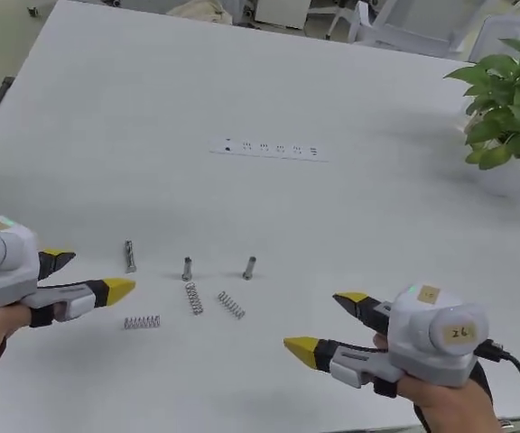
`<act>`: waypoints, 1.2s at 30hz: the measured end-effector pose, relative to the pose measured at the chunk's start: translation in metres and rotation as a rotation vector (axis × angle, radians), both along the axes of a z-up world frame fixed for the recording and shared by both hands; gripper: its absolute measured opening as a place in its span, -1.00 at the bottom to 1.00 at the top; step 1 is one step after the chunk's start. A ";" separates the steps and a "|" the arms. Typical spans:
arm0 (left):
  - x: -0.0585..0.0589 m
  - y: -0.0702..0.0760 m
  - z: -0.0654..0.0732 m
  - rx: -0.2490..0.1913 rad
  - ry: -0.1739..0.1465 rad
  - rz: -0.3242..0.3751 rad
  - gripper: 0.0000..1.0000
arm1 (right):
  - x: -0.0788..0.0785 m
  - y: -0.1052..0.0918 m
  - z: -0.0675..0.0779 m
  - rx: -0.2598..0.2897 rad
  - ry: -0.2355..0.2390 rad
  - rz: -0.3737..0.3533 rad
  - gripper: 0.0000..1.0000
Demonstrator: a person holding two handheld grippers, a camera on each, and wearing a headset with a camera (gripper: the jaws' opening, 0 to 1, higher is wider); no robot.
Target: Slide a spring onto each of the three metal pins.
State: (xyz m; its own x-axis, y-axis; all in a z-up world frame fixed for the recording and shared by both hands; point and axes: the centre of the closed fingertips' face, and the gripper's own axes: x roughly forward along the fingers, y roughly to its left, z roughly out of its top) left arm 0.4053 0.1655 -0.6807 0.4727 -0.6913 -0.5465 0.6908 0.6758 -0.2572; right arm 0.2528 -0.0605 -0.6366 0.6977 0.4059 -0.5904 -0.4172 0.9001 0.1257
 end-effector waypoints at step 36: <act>0.065 -0.022 -0.074 0.052 0.122 0.118 -0.30 | -0.001 0.001 -0.015 -0.011 0.053 -0.010 0.20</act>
State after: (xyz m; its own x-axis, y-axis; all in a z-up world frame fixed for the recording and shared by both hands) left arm 0.4700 0.1432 -0.7549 0.4768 -0.6041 -0.6385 0.5717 0.7649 -0.2967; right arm 0.2521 -0.0594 -0.6512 0.6689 0.3924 -0.6313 -0.4014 0.9055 0.1376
